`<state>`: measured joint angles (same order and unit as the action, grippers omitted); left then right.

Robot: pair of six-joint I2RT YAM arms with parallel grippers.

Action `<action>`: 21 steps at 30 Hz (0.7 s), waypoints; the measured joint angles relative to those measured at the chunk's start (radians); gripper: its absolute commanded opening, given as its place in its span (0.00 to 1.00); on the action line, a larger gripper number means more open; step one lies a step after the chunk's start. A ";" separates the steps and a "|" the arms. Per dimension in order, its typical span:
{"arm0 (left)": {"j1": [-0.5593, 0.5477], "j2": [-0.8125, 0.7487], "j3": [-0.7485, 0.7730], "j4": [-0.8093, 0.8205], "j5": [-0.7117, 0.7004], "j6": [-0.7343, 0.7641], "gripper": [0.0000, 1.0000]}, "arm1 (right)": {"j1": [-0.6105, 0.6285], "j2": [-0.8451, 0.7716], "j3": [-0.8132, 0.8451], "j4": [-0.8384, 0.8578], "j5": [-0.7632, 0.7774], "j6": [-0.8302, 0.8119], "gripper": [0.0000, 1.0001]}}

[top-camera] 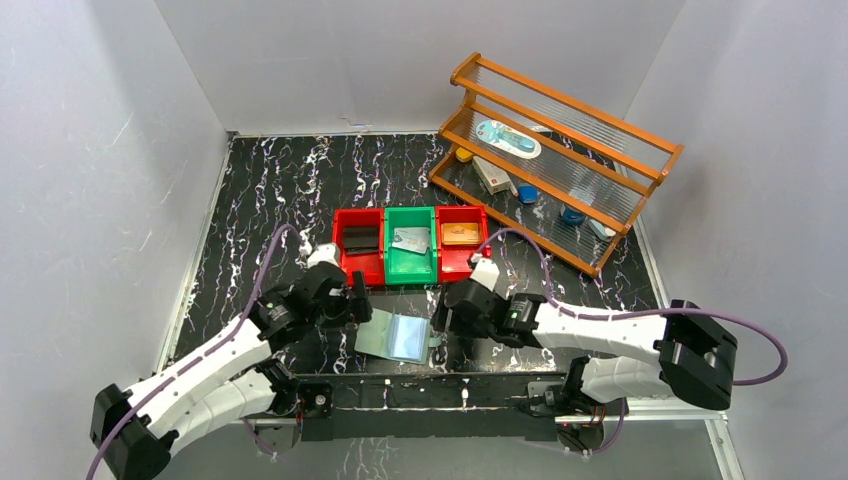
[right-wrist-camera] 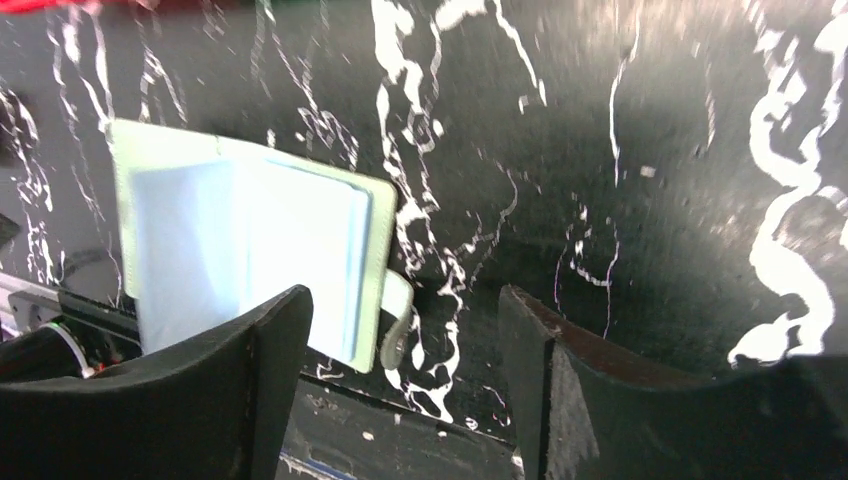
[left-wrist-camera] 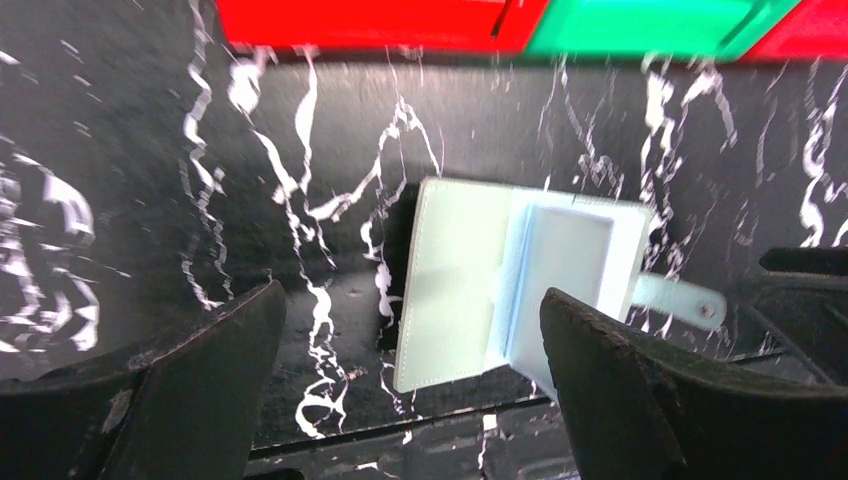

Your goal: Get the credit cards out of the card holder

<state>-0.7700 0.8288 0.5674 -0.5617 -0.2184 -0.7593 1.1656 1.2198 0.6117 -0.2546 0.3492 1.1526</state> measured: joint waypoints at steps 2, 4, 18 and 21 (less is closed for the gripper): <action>0.000 -0.019 0.043 -0.030 -0.055 0.008 0.98 | -0.001 0.000 0.056 -0.048 0.052 -0.032 0.91; 0.000 -0.026 0.105 -0.049 -0.122 0.041 0.98 | -0.006 -0.001 0.126 -0.095 0.127 -0.079 0.96; 0.631 0.175 0.458 -0.063 -0.083 0.401 0.98 | -0.445 -0.145 0.341 -0.148 0.258 -0.589 0.98; 0.630 0.148 0.523 -0.067 -0.085 0.392 0.98 | -0.451 -0.182 0.377 -0.141 0.238 -0.655 0.98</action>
<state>-0.1398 0.9771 1.0904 -0.6285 -0.3035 -0.3676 0.7143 1.0382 0.9886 -0.3958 0.5869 0.4976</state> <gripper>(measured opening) 0.983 0.983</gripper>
